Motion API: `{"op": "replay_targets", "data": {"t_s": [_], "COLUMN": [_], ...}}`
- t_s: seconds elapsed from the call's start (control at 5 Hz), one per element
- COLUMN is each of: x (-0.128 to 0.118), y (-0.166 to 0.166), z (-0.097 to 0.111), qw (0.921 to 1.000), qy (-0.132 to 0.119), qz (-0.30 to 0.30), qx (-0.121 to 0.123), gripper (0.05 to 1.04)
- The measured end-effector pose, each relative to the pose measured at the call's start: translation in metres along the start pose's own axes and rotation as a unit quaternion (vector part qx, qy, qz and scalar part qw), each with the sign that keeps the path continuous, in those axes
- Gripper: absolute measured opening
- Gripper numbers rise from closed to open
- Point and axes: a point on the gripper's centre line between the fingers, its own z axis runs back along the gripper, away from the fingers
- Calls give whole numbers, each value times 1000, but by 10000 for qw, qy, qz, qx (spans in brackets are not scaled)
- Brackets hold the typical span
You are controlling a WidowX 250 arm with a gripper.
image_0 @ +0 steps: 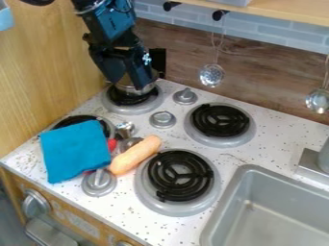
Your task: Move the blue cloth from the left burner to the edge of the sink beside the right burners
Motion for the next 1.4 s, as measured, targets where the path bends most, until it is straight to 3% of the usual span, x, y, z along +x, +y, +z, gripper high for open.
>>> {"op": "replay_targets", "data": {"t_s": [0.2,0.4,0.6,1.0,1.2,1.4], "x": [-5,-9,-9,-7,-9,-9], "y": [1,13,-19,-27,5,61], "z": [-8,-19,-22,-25,-40,-29], "qw": [9999,9992,9919,9913,9916,9906], "qy": [140,313,361,374,309,43], "qz": [35,156,1051,1038,1157,1330], "qx": [-53,202,-616,-716,-489,315], "gripper": [997,997,997,997,997,997]}}
